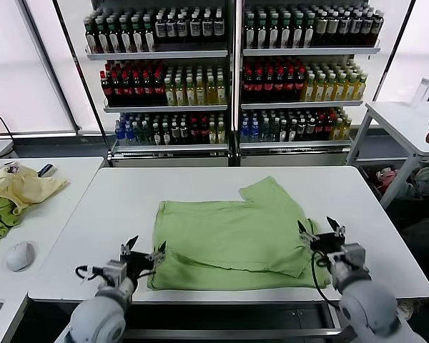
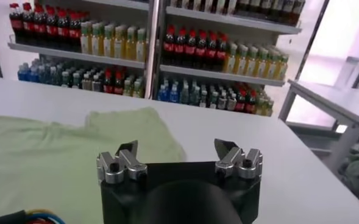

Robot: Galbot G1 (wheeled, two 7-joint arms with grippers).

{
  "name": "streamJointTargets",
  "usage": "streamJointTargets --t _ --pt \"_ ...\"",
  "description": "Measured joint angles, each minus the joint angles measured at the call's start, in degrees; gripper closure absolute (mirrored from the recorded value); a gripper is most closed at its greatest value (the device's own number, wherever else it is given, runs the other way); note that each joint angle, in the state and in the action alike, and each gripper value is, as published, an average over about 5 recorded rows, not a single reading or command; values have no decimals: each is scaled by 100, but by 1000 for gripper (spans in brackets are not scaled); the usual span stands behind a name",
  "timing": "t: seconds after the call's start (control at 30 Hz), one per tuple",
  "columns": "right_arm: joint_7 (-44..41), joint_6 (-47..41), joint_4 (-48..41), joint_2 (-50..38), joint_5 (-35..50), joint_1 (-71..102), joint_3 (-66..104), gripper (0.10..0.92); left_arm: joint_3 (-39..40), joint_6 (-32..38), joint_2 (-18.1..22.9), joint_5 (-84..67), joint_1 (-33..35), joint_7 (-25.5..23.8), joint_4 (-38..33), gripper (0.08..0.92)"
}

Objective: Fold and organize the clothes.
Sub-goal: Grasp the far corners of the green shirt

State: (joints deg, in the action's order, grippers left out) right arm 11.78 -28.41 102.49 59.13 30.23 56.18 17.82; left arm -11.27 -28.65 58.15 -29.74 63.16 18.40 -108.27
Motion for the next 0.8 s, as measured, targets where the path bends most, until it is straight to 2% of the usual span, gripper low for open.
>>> streamJointTargets --t 0.4,0.57,0.8 --pt "-119 -71 -2156 479 240 -2048 -993 203 797 132 472 -155 -1983 44 2061 177" --pt "-196 -121 -2958 731 221 -2648 -1236 203 933 84 639 -230 -2422 60 2647 177" --pt "-339 -180 -3872 1064 143 -3200 -1374 203 1058 -20 724 -387 -2723 48 3058 177"
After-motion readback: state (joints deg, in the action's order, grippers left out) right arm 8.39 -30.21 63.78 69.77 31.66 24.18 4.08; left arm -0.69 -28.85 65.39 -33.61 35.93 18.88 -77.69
